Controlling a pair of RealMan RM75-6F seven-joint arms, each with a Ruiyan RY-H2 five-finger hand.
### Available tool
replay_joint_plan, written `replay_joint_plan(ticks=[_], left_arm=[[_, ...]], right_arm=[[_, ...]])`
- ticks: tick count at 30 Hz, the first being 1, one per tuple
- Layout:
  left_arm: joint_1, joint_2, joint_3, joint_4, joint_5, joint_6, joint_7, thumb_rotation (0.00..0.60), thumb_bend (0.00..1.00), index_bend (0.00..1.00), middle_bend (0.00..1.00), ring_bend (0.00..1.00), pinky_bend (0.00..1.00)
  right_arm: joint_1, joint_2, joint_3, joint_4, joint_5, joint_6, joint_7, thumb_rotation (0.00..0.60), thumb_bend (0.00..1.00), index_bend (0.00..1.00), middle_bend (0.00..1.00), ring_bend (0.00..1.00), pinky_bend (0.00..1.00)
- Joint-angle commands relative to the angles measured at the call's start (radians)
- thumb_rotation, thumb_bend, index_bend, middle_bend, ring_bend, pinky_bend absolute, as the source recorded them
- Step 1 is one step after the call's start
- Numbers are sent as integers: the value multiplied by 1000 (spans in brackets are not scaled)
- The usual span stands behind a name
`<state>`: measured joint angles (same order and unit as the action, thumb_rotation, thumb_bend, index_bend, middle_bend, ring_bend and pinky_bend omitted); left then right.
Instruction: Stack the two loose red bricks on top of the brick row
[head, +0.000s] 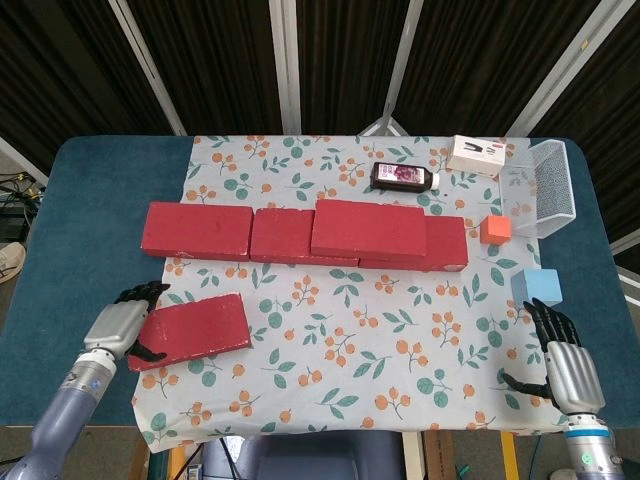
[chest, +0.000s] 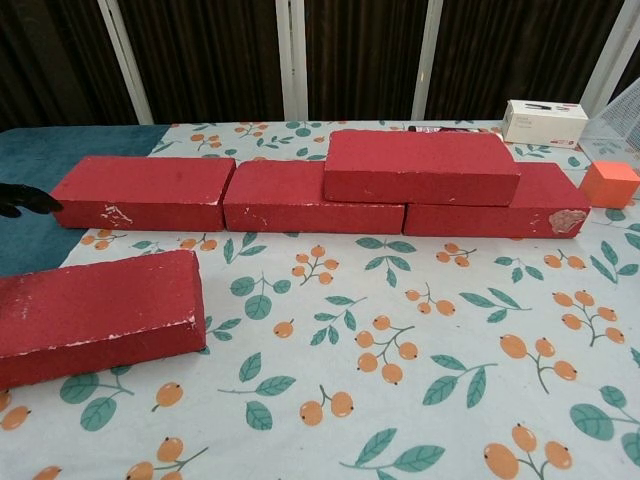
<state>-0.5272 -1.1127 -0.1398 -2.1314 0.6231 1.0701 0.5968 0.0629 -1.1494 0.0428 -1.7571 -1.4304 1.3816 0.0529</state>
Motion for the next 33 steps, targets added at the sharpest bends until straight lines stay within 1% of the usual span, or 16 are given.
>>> replay_joint_plan(ticks=[1, 10, 14, 20, 25, 28, 31, 33], left_arm=[[-37, -57, 12, 33, -43, 14, 34, 600, 0, 0, 0, 0, 29], [-85, -176, 36, 87, -97, 64, 81, 600, 0, 0, 0, 0, 29], [-99, -204, 42, 95, -100, 88, 102, 600, 0, 0, 0, 0, 29], [-118, -246, 55, 98, -119, 151, 139, 600, 0, 0, 0, 0, 29], [-129, -275, 69, 108, -115, 211, 178, 600, 0, 0, 1, 0, 29], [-140, -289, 72, 110, -128, 224, 202, 600, 0, 0, 22, 0, 29], [-151, -298, 72, 113, -139, 230, 219, 600, 0, 3, 70, 0, 30], [-156, -304, 70, 118, -146, 232, 224, 600, 0, 22, 106, 0, 34]], right_arm=[[-1, 0, 2, 2, 4, 2, 3, 600, 105, 7, 9, 0, 0], [-2, 5, 4, 7, 4, 5, 24, 600, 104, 7, 9, 0, 0], [-3, 9, 5, 8, 6, 7, 36, 600, 105, 7, 9, 0, 0], [-2, 15, 6, 13, 4, 5, 56, 600, 104, 7, 9, 0, 0], [1, 19, 4, 16, 4, -6, 74, 600, 104, 7, 9, 0, 0], [3, 22, 4, 17, 7, -13, 83, 600, 105, 7, 9, 0, 0], [2, 24, 4, 17, 10, -10, 85, 600, 104, 7, 9, 0, 0], [1, 25, 5, 17, 13, -10, 89, 600, 105, 7, 9, 0, 0]])
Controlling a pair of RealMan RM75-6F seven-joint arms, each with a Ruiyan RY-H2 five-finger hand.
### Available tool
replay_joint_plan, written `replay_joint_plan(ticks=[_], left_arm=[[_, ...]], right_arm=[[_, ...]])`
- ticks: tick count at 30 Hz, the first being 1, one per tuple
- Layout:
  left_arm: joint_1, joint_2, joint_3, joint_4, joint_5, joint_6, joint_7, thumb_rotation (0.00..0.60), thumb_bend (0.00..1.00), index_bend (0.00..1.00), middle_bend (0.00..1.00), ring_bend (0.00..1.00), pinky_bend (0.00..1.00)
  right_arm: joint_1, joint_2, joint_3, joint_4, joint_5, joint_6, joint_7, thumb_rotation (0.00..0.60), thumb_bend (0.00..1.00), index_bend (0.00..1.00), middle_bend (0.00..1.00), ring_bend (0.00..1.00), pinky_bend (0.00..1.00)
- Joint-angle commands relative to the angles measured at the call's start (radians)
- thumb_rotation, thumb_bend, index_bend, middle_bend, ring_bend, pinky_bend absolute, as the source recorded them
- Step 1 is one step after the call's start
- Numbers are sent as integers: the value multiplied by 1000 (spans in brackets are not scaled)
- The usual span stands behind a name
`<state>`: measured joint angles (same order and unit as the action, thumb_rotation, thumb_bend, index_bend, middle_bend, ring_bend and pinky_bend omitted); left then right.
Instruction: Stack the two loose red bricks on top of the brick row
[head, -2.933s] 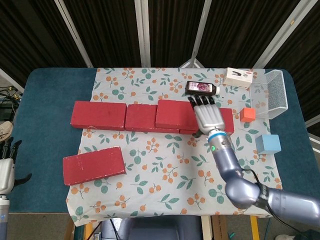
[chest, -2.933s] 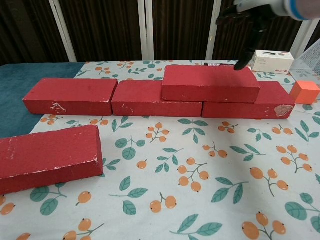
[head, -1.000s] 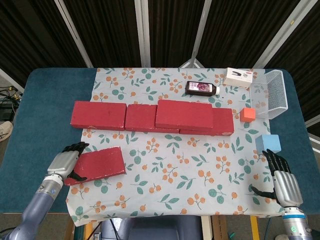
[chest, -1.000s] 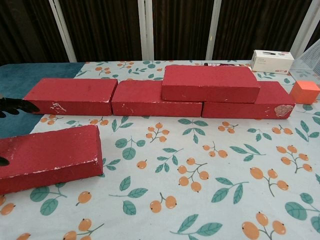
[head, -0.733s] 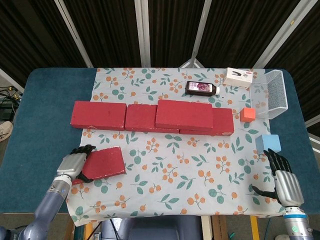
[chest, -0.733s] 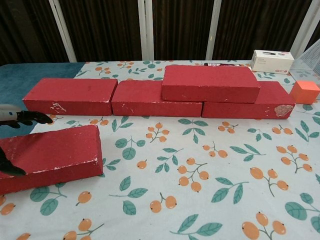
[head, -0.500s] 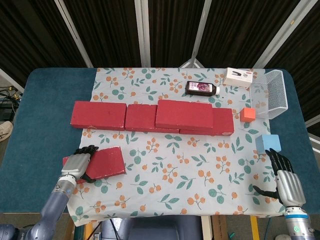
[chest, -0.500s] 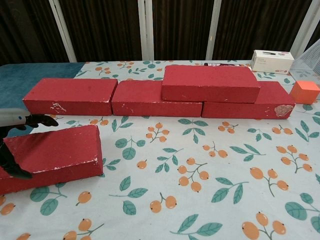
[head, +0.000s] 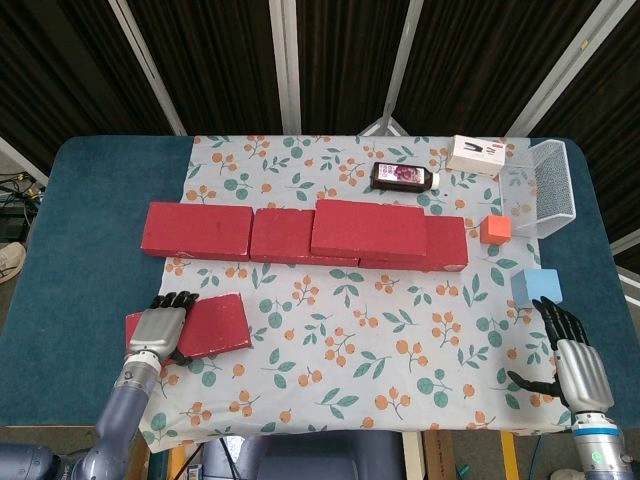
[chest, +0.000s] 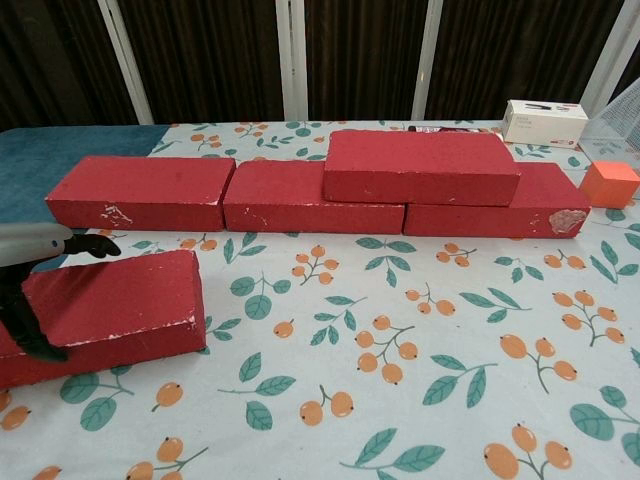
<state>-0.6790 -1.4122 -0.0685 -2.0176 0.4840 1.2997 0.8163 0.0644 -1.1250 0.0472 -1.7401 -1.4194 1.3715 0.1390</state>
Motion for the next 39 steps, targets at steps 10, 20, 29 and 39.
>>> replay_joint_plan(ticks=[10, 20, 29, 39], left_arm=[[-25, -22, -5, 21, -35, 15, 24, 600, 30, 178, 276, 55, 125], [-33, -3, -11, 18, -11, 64, 54, 600, 109, 329, 422, 301, 331], [-151, 251, -172, -44, -156, -176, 63, 600, 115, 342, 421, 316, 312], [-407, 445, -226, 281, -355, -741, 86, 600, 115, 334, 410, 297, 273]], right_arm=[[1, 3, 2, 1, 11, -5, 5, 600, 104, 7, 9, 0, 0], [-4, 7, 5, -1, 16, 4, 10, 600, 104, 7, 9, 0, 0], [6, -9, 16, 9, 61, -20, -28, 600, 105, 7, 9, 0, 0], [24, -43, 40, 10, 165, -50, -146, 600, 104, 7, 9, 0, 0]])
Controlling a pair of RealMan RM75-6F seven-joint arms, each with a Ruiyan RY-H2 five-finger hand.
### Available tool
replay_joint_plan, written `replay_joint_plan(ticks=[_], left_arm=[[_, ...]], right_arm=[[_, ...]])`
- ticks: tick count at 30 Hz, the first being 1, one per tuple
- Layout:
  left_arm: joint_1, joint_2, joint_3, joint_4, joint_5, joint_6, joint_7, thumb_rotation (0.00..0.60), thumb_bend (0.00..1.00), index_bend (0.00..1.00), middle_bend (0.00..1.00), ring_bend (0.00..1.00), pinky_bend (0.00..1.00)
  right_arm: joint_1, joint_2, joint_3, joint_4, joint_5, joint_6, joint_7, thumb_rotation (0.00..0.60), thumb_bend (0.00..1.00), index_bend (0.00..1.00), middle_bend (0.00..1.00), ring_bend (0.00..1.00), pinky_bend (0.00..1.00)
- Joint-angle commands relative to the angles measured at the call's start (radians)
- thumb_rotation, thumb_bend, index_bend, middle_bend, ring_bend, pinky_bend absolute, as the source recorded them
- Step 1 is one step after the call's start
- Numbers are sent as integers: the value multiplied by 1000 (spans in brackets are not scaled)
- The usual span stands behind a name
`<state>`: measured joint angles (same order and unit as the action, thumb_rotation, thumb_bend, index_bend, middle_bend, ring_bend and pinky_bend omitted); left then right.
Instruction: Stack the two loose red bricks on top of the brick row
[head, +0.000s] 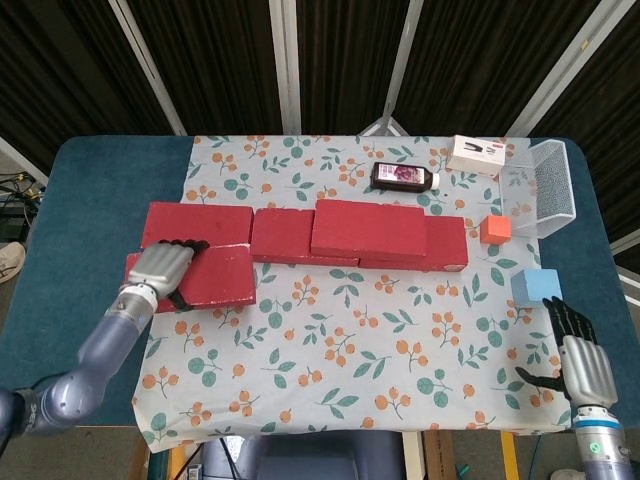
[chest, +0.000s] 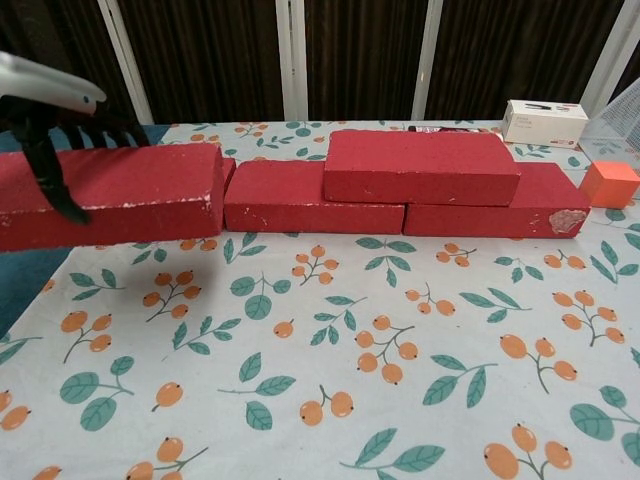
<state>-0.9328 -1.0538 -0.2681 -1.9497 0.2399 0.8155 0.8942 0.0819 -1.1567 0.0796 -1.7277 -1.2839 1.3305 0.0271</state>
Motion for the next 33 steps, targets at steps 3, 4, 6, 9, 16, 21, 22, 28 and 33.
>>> replay_joint_plan(ticks=[3, 4, 6, 9, 16, 21, 22, 28, 33], left_arm=[[-209, 51, 1, 324, -118, -332, -5, 600, 115, 340, 414, 297, 273], [-227, 36, 11, 361, -119, -357, -10, 600, 115, 344, 415, 297, 273], [-263, 5, 29, 433, -111, -398, -19, 600, 115, 357, 417, 297, 272], [-299, -46, 37, 537, -68, -453, -55, 600, 114, 367, 415, 297, 273], [-323, -155, 38, 734, 50, -568, -164, 600, 113, 369, 413, 297, 273], [-329, -242, 40, 868, 155, -625, -239, 600, 113, 386, 414, 297, 273], [-325, -258, 33, 889, 179, -635, -262, 600, 112, 386, 414, 297, 272], [-319, -308, 12, 967, 309, -691, -376, 600, 113, 382, 415, 297, 267], [-335, -326, 37, 996, 364, -719, -452, 600, 112, 372, 413, 297, 267]], right_arm=[[9, -20, 15, -7, 61, -15, -62, 600, 104, 7, 9, 0, 0], [11, -22, 17, -8, 72, -16, -72, 600, 105, 7, 9, 0, 0], [13, -26, 22, -9, 91, -17, -91, 600, 104, 7, 9, 0, 0], [14, -32, 32, -12, 124, -11, -121, 600, 105, 7, 9, 0, 0], [14, -43, 47, -21, 183, -1, -170, 600, 105, 7, 9, 0, 0], [20, -52, 53, -22, 217, -5, -205, 600, 104, 7, 9, 0, 0], [21, -53, 54, -22, 221, -5, -210, 600, 104, 7, 9, 0, 0], [25, -57, 57, -22, 234, -4, -223, 600, 104, 7, 9, 0, 0], [28, -56, 60, -16, 240, -14, -217, 600, 105, 7, 9, 0, 0]])
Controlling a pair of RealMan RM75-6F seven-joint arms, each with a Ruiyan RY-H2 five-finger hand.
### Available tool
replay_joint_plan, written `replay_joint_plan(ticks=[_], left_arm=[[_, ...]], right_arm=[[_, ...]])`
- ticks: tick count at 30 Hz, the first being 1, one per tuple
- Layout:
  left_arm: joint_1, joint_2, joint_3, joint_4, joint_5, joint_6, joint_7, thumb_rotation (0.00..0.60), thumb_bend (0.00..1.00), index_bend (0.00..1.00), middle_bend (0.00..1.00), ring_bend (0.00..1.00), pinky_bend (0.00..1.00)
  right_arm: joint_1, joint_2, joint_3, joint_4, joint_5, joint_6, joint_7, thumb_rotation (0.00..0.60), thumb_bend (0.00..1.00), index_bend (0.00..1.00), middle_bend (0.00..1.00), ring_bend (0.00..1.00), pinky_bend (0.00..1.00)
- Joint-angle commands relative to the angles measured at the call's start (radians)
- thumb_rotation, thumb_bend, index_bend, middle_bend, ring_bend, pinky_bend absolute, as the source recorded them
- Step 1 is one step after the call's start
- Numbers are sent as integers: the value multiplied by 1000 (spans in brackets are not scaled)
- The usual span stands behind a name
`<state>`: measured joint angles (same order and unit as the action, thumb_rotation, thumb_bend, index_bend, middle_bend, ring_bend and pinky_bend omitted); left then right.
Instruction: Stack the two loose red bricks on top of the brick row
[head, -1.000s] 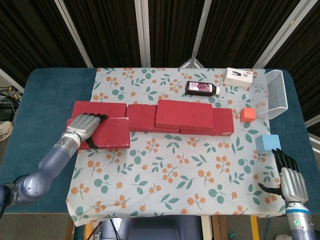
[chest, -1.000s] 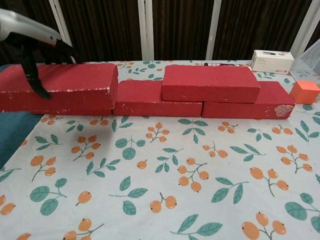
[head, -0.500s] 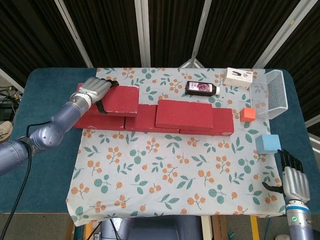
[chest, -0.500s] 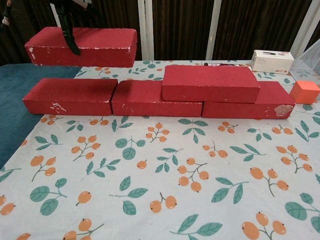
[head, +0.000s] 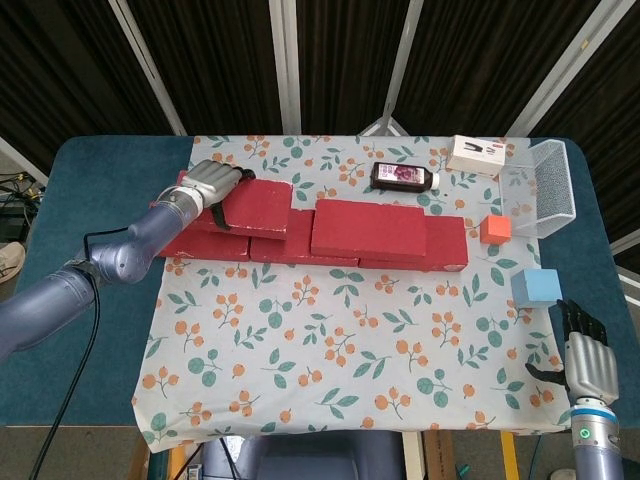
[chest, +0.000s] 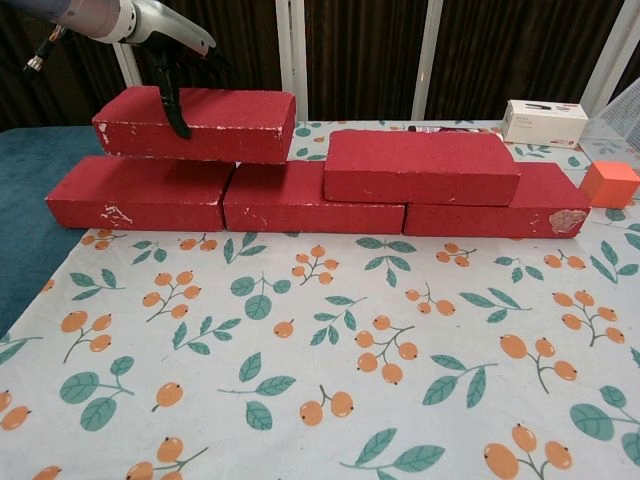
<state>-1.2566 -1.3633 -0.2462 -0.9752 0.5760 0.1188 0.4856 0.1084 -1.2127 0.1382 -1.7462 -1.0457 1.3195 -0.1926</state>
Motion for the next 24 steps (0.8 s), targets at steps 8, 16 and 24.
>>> replay_joint_plan(ticks=[8, 16, 24], left_arm=[[-66, -34, 102, 41, 92, -34, -167, 600, 113, 376, 415, 297, 264], [-132, -49, 203, 50, 115, -31, -282, 600, 113, 367, 414, 297, 263], [-198, -63, 307, 51, 104, -9, -377, 600, 113, 366, 414, 297, 263]], right_arm=[[2, 7, 3, 8, -1, -12, 25, 600, 104, 7, 9, 0, 0], [0, 18, 4, 9, -7, -19, 51, 600, 104, 7, 9, 0, 0], [-2, 28, 4, 12, -15, -27, 79, 600, 104, 7, 9, 0, 0]])
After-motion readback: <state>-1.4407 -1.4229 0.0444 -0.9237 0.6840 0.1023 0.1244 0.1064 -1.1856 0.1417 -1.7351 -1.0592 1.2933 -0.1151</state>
